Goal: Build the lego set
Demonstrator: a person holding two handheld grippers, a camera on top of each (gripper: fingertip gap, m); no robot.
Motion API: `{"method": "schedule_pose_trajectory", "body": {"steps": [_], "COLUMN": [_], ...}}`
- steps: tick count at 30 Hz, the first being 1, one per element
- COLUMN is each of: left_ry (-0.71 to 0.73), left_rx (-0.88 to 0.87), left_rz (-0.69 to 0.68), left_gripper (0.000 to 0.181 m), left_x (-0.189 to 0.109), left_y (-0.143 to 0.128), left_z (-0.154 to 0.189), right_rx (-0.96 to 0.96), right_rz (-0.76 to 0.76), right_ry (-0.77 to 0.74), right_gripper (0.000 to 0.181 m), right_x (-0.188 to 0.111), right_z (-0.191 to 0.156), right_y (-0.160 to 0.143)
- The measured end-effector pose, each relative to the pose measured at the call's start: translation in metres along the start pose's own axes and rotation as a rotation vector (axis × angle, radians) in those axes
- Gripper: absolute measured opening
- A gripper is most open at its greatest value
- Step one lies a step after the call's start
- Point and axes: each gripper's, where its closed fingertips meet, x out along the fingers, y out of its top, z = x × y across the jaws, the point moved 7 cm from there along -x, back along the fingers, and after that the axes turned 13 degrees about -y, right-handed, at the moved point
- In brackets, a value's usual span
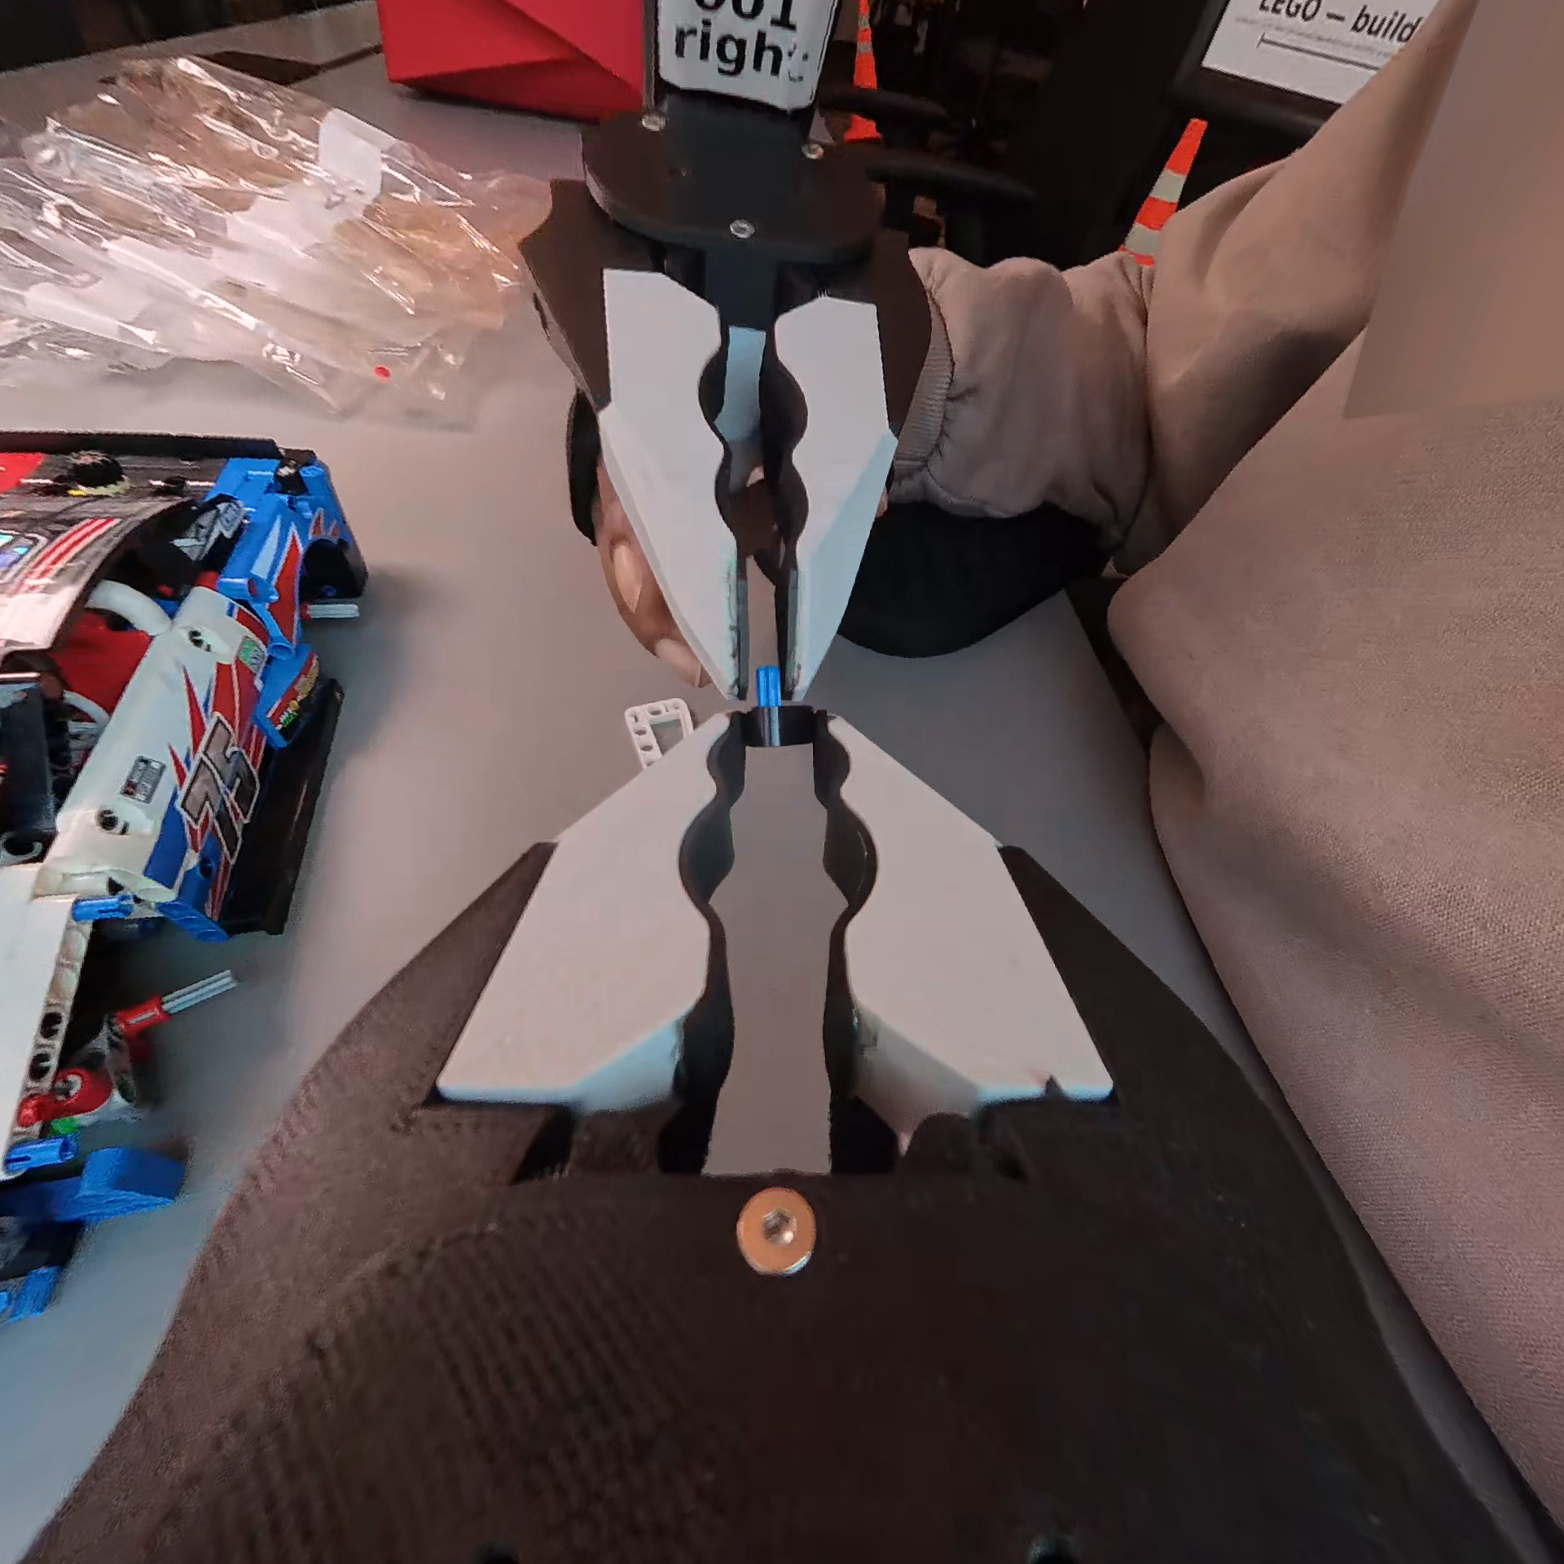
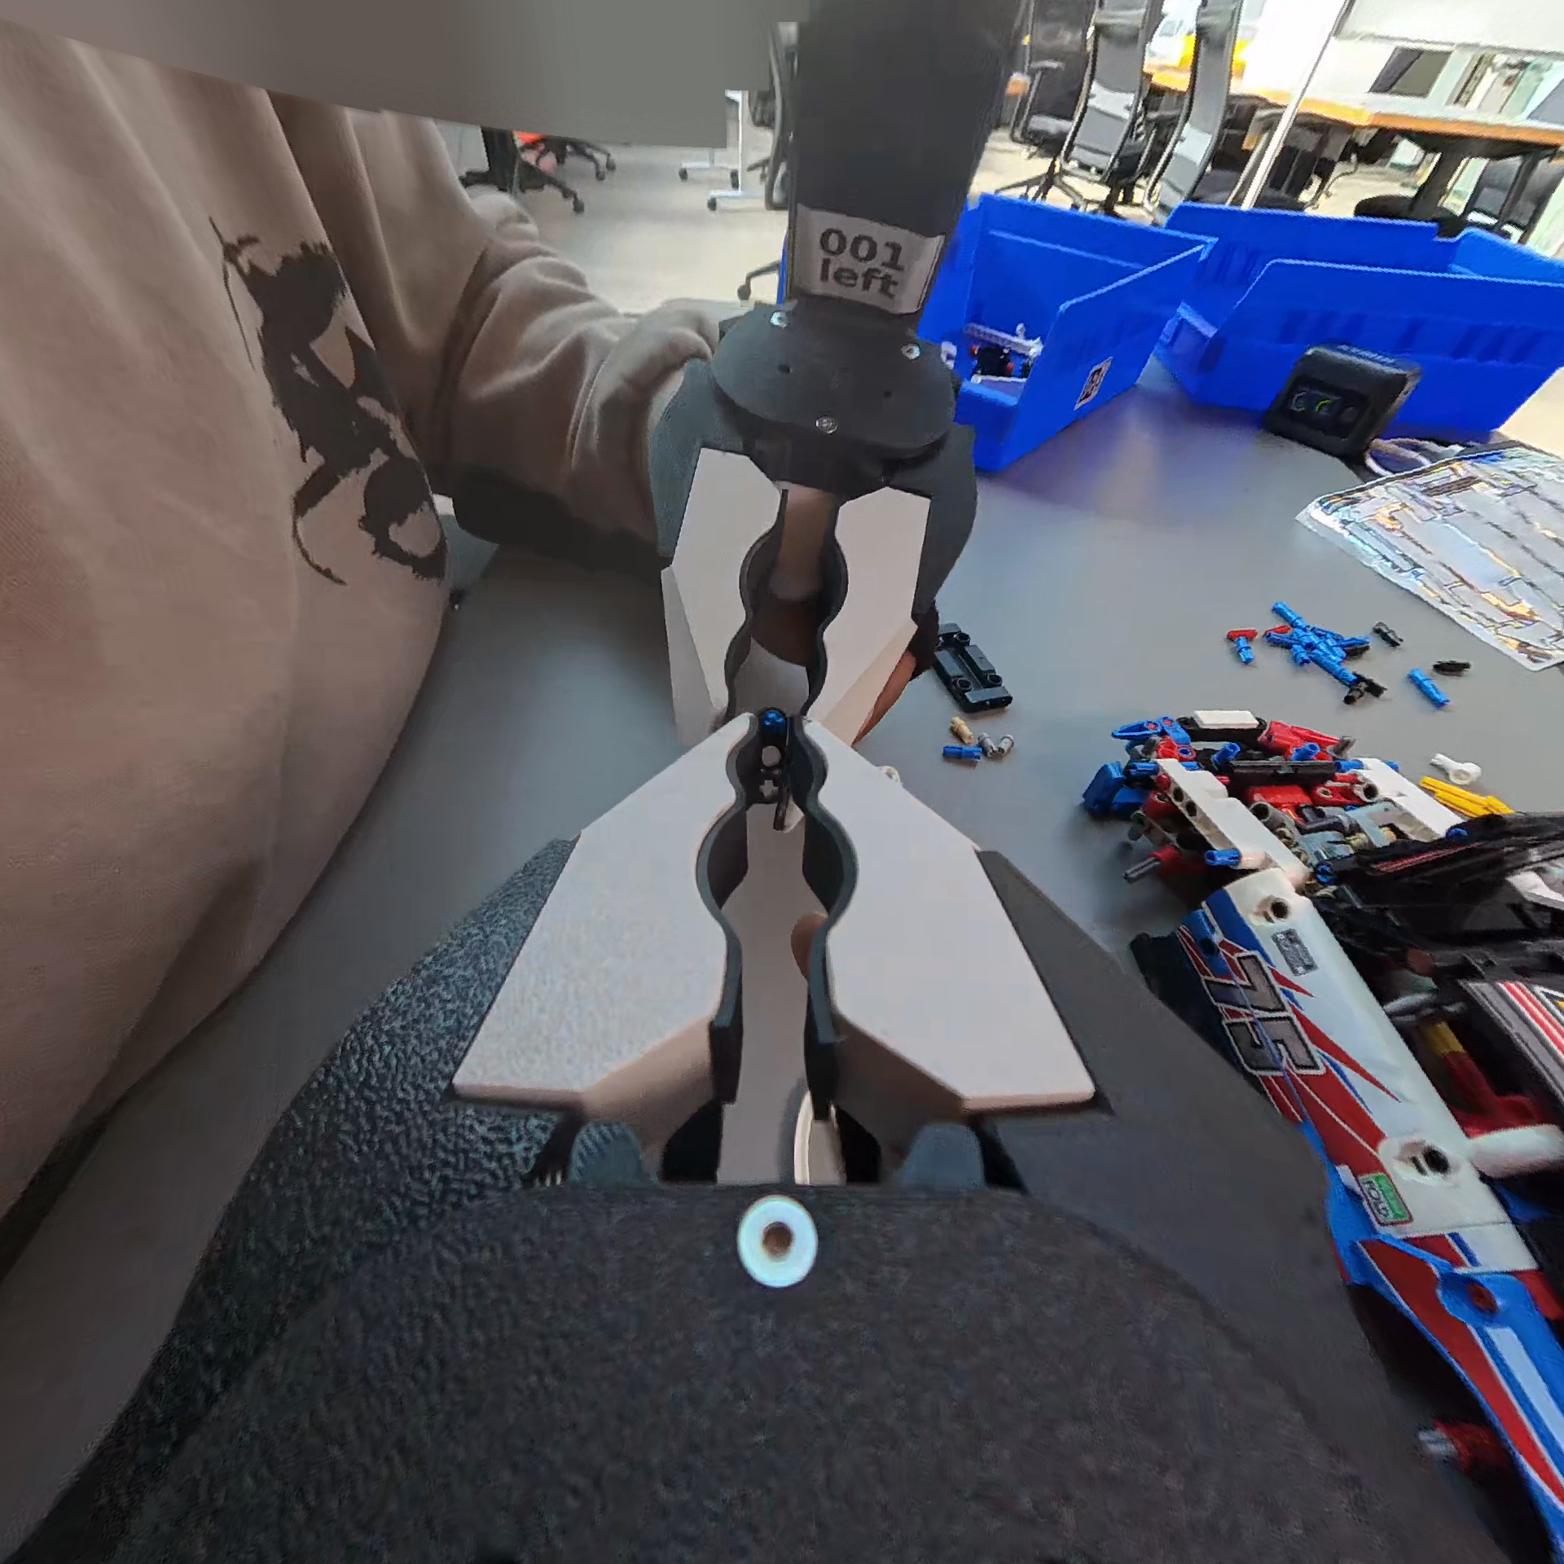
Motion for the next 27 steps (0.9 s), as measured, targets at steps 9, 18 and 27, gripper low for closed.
{"method": "schedule_pose_trajectory", "body": {"steps": [9, 18, 27], "left_ry": [0.046, 0.287, 0.448], "left_rx": [-0.022, 0.154, 0.361], "left_rz": [-0.092, -0.149, -0.136], "left_gripper": [0.013, 0.013, 0.013], "left_x": [0.003, -0.005, -0.007], "left_y": [-0.008, -0.007, 0.000], "left_z": [-0.006, -0.013, -0.013], "right_rx": [0.005, 0.144, 0.107], "right_rz": [-0.080, -0.083, -0.081], "right_ry": [-0.043, -0.158, -0.271], "right_gripper": [0.000, 0.000, 0.000], "right_x": [0.005, 0.012, 0.013], "right_z": [0.001, 0.010, 0.009], "right_y": [-0.010, -0.008, 0.003]}}
